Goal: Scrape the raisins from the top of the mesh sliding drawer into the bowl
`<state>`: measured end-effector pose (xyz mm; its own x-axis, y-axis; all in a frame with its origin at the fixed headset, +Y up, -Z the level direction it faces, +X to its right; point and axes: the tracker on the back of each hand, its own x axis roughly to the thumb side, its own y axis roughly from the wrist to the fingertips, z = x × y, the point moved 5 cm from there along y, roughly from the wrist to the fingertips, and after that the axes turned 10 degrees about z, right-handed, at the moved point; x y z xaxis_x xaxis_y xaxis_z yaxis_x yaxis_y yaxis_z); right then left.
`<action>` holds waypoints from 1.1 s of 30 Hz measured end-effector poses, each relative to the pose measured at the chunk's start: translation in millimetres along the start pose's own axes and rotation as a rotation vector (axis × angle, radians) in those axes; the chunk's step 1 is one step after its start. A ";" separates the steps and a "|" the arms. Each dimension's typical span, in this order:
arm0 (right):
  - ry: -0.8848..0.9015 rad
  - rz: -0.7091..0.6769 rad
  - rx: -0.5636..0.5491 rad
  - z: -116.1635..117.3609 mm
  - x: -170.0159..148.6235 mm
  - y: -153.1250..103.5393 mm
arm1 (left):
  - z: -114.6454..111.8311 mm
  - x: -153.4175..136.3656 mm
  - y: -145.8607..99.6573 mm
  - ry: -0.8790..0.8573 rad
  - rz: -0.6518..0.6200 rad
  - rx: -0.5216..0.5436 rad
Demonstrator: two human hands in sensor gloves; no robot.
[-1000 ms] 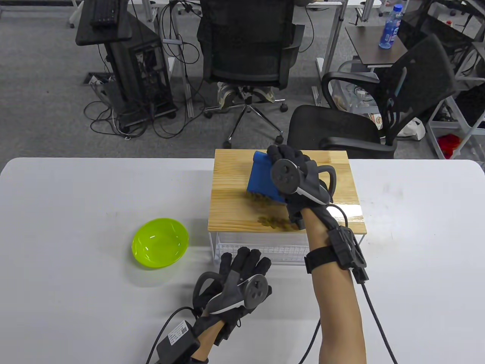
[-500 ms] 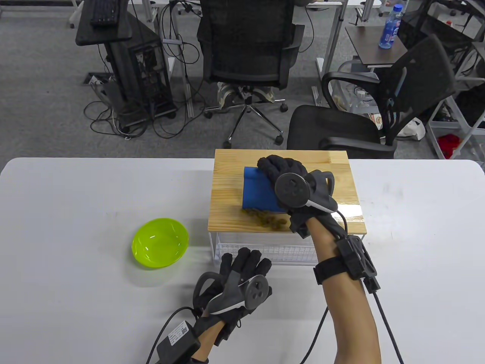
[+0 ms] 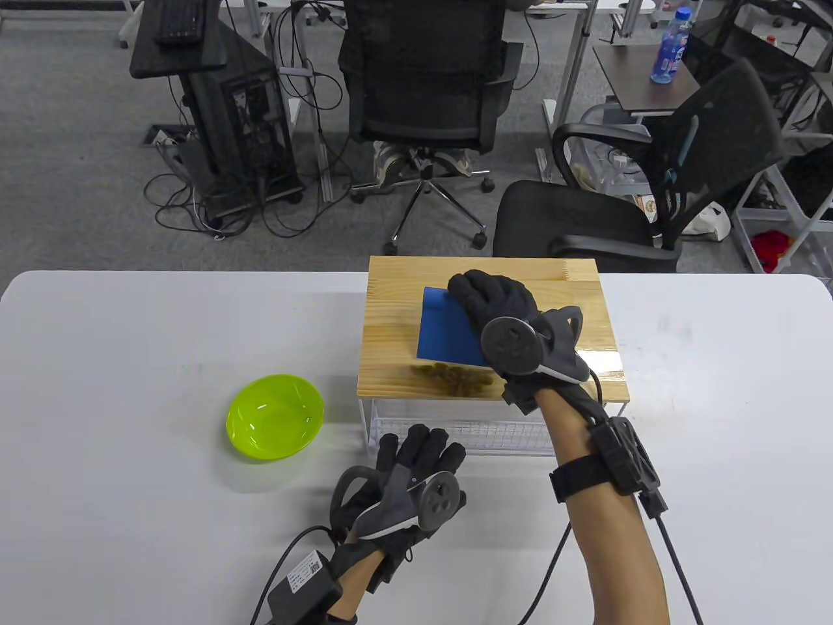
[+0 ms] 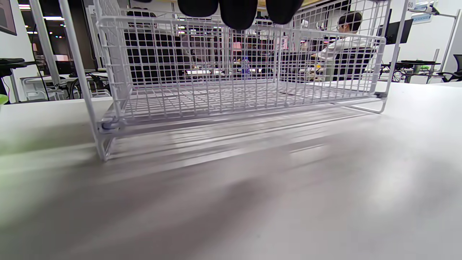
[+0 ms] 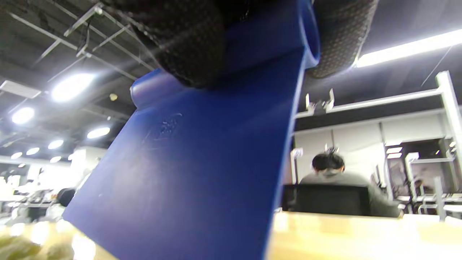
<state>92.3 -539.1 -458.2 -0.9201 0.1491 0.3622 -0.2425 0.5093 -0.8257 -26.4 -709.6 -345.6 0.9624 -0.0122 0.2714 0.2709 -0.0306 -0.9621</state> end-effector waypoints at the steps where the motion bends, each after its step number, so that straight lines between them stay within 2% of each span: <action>1: 0.004 0.012 -0.035 -6.6 -3.4 -4.1 | 0.8 -0.3 -0.4 -0.001 0.000 0.005; 4: 0.021 0.029 -0.166 -37.1 -14.6 -26.7 | 5.8 -2.7 -1.9 -0.010 0.018 0.063; 6: 0.047 0.013 -0.209 -54.2 -18.0 -46.1 | 7.6 -4.1 -2.2 -0.012 0.025 0.085; 8: 0.061 -0.012 -0.231 -67.5 -19.5 -69.1 | 8.7 -5.9 -2.3 -0.015 0.032 0.106; 11: 0.070 -0.054 -0.235 -74.1 -21.5 -108.4 | 6.9 -9.5 -0.9 -0.040 0.041 0.122; 14: 0.085 -0.081 -0.212 -64.6 -24.2 -142.0 | 2.5 -10.2 -0.2 -0.019 0.045 0.112; 18: 0.008 -0.123 -0.142 -31.4 -30.1 -183.8 | -2.2 -8.7 0.8 0.008 0.045 0.096; 20: 0.011 -0.114 -0.119 -17.7 -38.2 -193.2 | -2.2 -7.6 0.1 0.006 0.044 0.102; 23: 0.050 -0.085 -0.015 6.4 -50.3 -200.6 | 0.0 -4.3 -2.0 0.025 0.035 0.113; 26: 0.025 -0.074 0.011 16.1 -54.8 -205.1 | 12.4 -6.1 -6.8 0.031 0.032 0.155; 29: 0.019 -0.066 0.018 19.4 -55.7 -206.6 | 36.3 -13.9 -17.9 0.001 0.015 0.229; 31: 0.032 -0.058 0.021 20.8 -55.5 -207.6 | 55.9 -25.6 -25.7 -0.050 0.014 0.279; 33: 0.040 -0.046 0.028 22.2 -55.5 -207.7 | 77.9 -49.0 -34.1 -0.116 0.067 0.366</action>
<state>186.8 -672.0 -316.4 -0.8949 0.1596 0.4167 -0.2935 0.4930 -0.8190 -81.2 -630.2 -328.1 0.9683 0.1117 0.2234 0.1769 0.3249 -0.9291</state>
